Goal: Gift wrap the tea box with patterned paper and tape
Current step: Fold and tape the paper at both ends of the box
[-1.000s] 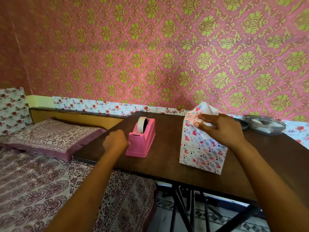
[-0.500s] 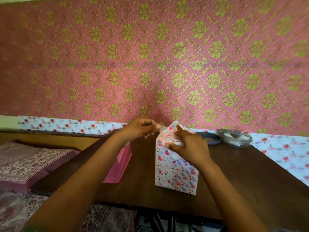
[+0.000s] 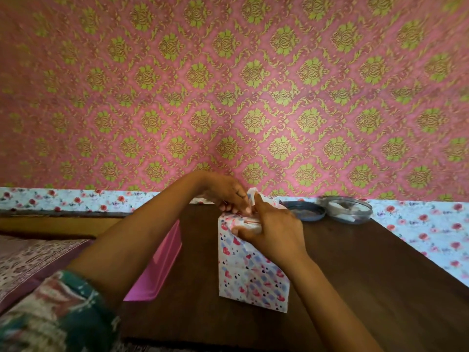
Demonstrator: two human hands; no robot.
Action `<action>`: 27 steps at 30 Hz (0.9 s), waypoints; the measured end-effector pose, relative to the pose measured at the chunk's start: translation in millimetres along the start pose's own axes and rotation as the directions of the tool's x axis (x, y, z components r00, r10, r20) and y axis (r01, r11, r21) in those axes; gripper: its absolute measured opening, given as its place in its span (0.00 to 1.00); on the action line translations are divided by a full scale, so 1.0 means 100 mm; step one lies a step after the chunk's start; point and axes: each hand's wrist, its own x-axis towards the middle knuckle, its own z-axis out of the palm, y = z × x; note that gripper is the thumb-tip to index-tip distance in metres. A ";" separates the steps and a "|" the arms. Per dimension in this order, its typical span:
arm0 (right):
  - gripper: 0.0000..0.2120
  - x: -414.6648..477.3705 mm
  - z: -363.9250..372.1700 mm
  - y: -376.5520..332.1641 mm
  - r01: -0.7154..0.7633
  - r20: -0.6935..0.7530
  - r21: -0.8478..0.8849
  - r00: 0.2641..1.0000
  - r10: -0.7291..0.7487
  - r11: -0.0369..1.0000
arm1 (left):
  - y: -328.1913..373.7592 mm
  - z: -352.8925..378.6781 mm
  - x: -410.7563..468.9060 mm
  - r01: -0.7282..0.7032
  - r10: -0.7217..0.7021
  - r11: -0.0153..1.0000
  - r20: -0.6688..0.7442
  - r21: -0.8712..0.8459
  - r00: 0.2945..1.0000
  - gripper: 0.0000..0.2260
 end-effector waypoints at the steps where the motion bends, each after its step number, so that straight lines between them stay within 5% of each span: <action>1: 0.42 0.00 -0.01 -0.01 -0.001 0.000 0.004 1.000 0.001 1.000 | 0.02 -0.01 0.02 0.021 -0.021 1.000 0.021 0.018 1.000 0.06; 7: 0.43 -0.01 0.02 0.00 0.017 -0.045 0.020 0.999 -0.016 1.000 | 0.21 -0.06 0.12 0.183 -0.195 0.968 0.059 0.173 0.979 0.07; 12: 0.42 0.00 0.05 0.02 0.019 -0.034 -0.027 0.999 -0.020 0.999 | 0.41 -0.08 0.22 0.378 -0.413 0.844 0.012 0.379 0.911 0.10; 17: 0.38 -0.03 0.03 0.02 0.033 -0.043 -0.017 0.998 -0.034 0.999 | 0.52 -0.04 0.10 0.470 -0.448 0.690 -0.185 0.551 0.875 0.21; 21: 0.39 -0.03 0.02 0.03 0.036 -0.022 -0.036 0.999 -0.036 0.999 | -0.01 0.06 0.03 0.494 -0.494 0.869 -0.001 0.025 0.869 0.39; 24: 0.44 -0.02 0.03 0.01 0.043 -0.010 -0.057 0.999 -0.044 0.997 | -0.24 0.28 0.05 0.334 -0.363 0.891 -0.040 -0.308 0.931 0.30; 27: 0.44 -0.02 0.03 0.02 0.047 0.002 -0.065 0.999 -0.047 0.997 | -0.20 0.34 0.12 0.259 -0.316 0.911 -0.140 -0.321 0.938 0.21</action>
